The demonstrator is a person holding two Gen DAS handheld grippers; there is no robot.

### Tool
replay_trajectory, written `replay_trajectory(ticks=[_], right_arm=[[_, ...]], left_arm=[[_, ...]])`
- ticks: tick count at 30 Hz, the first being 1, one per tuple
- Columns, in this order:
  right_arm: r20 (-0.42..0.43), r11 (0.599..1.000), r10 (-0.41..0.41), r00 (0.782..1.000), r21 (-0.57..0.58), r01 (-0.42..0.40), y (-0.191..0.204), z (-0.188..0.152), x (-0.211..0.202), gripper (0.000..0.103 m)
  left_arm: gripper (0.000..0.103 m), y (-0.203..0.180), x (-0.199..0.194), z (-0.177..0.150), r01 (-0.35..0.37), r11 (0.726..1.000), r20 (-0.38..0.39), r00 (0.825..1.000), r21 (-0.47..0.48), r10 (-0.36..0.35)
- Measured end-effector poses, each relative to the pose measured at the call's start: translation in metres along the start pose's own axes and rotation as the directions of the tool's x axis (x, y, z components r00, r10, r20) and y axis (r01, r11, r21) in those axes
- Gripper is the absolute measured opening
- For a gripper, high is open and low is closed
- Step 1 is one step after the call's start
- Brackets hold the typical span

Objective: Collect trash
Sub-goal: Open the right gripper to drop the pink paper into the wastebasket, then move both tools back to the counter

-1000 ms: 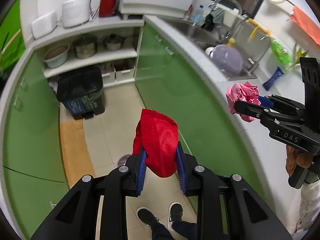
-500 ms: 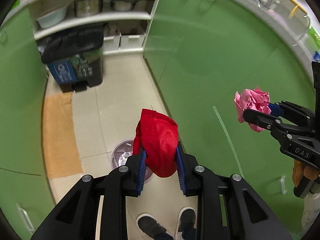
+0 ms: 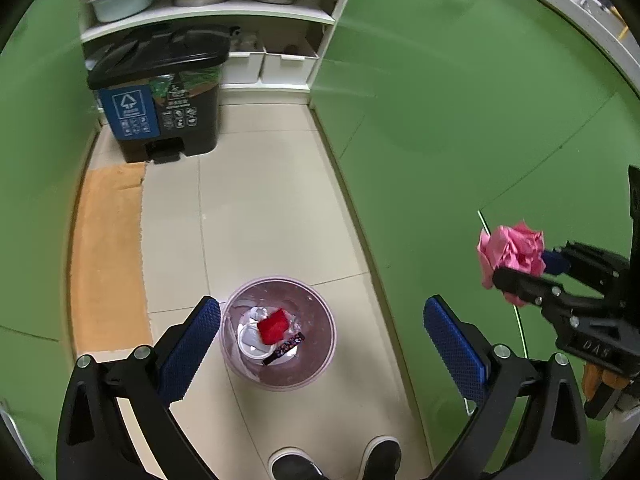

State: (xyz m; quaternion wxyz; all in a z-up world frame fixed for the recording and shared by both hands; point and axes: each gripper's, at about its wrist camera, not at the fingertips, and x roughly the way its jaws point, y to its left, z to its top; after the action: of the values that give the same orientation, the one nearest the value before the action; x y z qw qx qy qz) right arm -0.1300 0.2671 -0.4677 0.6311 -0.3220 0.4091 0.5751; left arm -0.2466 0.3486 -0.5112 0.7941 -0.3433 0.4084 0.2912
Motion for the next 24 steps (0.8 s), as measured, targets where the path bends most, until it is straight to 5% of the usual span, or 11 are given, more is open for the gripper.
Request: replay_trajectory(ticks=[13,15,16,17,18,24], right_arm=[[-0.06,0.99,0.109,0.992,-0.082,-0.113,0.054,0.018,0.048,0.036],[-0.072,0.987,0.129,0.989,-0.09,-0.135,0.063,0.021,0.058,0.042],[-0.078,0.985,0.14,0.987,-0.09,-0.147,0.066,0.022,0.063,0.06],[-0.08,0.984,0.148,0.986,-0.09,-0.155,0.069,0.023,0.067,0.09],[-0.062,0.983,0.149,0.987,-0.095,-0.154,0.072,0.024,0.069,0.099],[-0.05,0.988,0.12,0.991,-0.092,-0.125,0.075,0.028,0.069,0.1]], left_arm=[[0.098,0.059,-0.032,-0.008,-0.062,0.994,0.026,0.998,-0.095,0.064],[0.098,0.068,-0.035,-0.01,-0.074,0.991,0.032,0.996,-0.109,0.078],[0.098,0.073,-0.037,-0.011,-0.079,0.99,0.036,0.996,-0.116,0.084],[0.098,0.076,-0.038,-0.012,-0.087,0.989,0.038,0.995,-0.122,0.092],[0.098,0.078,-0.039,-0.012,-0.091,0.988,0.039,0.995,-0.125,0.096],[0.098,0.082,-0.042,-0.011,-0.092,0.987,0.042,0.994,-0.131,0.098]])
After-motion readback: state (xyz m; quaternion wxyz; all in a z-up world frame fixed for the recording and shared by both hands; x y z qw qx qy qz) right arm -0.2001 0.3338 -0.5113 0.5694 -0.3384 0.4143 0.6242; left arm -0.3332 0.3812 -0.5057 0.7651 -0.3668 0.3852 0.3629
